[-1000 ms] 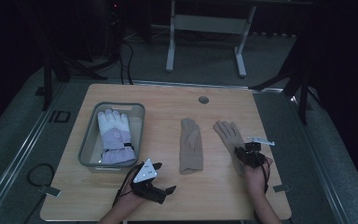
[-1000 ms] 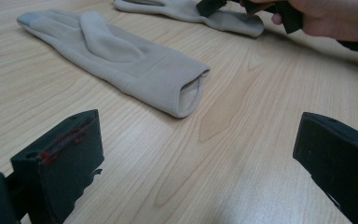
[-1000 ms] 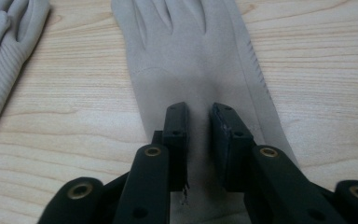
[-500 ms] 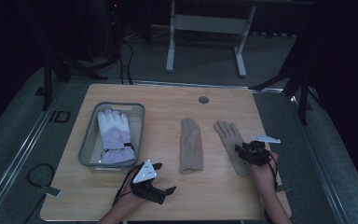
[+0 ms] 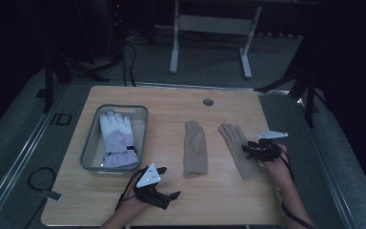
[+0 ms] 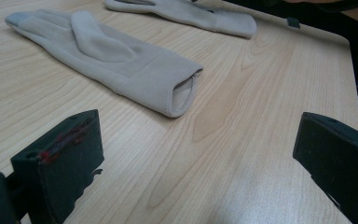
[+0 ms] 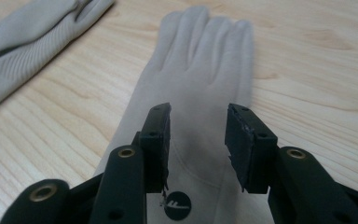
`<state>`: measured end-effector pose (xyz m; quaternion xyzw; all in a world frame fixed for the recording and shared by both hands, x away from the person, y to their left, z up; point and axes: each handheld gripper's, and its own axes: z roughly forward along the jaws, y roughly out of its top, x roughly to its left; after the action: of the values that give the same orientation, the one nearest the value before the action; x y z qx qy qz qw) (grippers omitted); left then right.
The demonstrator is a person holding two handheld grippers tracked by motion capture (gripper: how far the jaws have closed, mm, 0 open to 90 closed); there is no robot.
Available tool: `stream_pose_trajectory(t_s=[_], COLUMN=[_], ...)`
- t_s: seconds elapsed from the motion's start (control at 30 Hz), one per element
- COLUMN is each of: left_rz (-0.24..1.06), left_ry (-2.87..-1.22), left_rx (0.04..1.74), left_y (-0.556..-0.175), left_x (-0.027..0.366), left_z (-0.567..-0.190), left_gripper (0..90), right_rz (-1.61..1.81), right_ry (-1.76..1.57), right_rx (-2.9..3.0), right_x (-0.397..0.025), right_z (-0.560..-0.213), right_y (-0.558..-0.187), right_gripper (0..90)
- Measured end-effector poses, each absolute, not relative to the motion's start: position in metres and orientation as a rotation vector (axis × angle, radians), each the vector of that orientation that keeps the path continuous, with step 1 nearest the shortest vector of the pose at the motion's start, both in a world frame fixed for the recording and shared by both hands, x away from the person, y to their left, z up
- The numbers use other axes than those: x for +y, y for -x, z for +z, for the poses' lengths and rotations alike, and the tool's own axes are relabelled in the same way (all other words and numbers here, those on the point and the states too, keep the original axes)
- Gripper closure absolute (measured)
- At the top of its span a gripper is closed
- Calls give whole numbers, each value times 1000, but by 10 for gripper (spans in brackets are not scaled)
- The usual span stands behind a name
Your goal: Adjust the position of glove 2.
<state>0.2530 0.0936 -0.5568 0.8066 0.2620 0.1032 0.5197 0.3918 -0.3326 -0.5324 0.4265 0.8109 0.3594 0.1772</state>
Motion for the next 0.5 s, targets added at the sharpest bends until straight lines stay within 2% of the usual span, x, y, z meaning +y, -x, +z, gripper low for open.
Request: stream_pose_trajectory(t_s=[0.33,0.43,0.47,0.5], left_rz=[242,240,240,242], left_ry=[-1938,-1938,-1938,-1939], left_rx=[626,626,626,624], left_y=[-253,-253,-253,-253], left_x=[94,93,93,93], left_z=[-557,-558,-558,-558], left_gripper=[16,16,16,16], right_rz=[1053,1054,1054,1047], right_ry=[-1190,-1206,-1206,-1219], right_rx=[2334,2312,2312,2301], right_x=[-328,-326,-326,-323], right_z=[-551,-553,-553,-553], right_y=[-403,-400,-400,-398], right_gripper=[564,665,665,761])
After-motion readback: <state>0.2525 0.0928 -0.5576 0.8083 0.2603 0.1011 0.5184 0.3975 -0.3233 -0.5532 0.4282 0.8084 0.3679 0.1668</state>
